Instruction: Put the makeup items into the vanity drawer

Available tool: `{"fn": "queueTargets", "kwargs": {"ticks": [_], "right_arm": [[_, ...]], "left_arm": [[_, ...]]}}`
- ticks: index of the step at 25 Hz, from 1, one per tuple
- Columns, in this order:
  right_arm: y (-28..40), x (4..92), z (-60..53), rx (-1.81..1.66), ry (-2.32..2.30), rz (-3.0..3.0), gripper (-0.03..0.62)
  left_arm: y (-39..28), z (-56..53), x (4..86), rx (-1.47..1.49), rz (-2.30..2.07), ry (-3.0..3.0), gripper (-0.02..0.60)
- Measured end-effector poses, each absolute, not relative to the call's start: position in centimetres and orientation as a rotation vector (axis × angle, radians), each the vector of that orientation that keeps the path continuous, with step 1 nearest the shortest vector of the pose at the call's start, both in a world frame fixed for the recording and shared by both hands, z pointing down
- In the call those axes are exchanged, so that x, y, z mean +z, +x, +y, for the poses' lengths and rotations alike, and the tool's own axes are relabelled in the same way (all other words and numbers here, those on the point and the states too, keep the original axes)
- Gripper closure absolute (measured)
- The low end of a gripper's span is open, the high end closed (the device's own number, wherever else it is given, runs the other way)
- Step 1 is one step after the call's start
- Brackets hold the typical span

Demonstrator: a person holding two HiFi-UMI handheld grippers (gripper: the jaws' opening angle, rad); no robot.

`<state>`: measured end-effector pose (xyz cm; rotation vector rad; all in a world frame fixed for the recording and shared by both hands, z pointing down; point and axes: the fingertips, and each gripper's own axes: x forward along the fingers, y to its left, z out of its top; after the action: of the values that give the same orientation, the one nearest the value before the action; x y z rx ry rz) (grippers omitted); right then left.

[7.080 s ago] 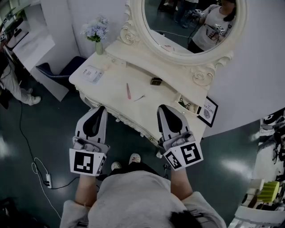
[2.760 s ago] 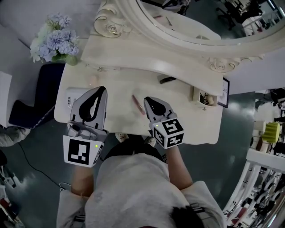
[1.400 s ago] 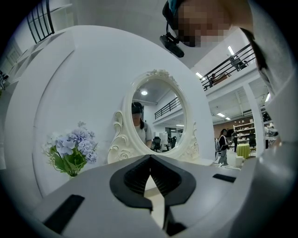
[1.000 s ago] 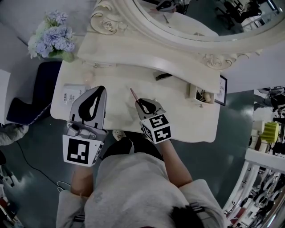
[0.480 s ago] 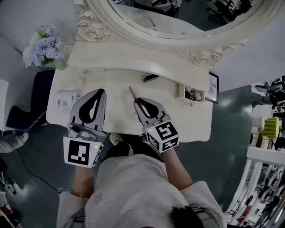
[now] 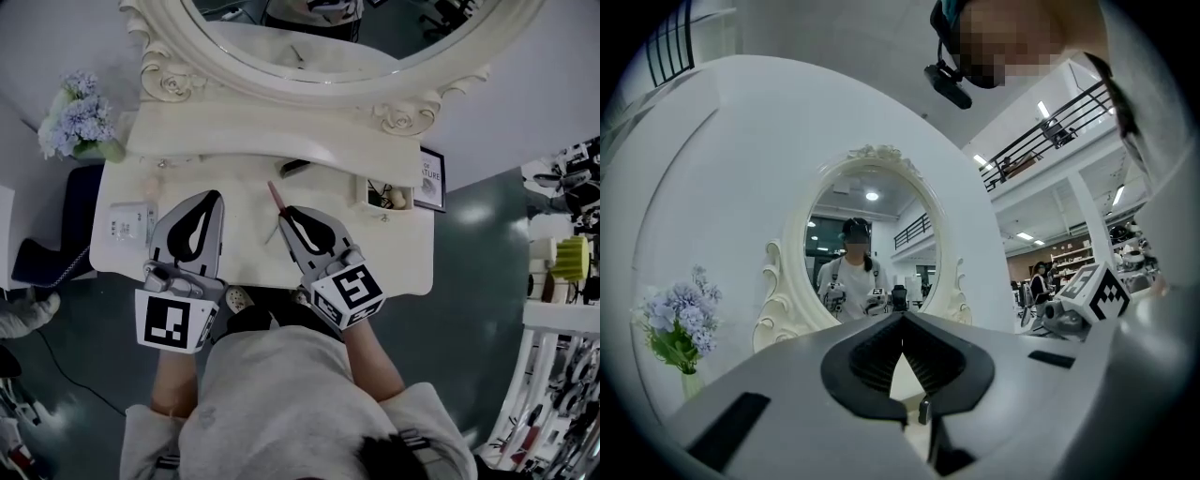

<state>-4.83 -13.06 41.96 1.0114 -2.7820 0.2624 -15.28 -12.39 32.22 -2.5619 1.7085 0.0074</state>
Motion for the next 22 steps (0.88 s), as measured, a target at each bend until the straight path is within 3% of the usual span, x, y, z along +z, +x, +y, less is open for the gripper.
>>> {"fn": "queueTargets", "kwargs": {"ticks": [22], "right_arm": [[6.6, 37.6, -13.4, 0.188, 1.340, -2.798, 0.537]], "left_arm": [[-7.0, -12.9, 30.7, 0.056, 1.554, -2.628, 0.568]]}}
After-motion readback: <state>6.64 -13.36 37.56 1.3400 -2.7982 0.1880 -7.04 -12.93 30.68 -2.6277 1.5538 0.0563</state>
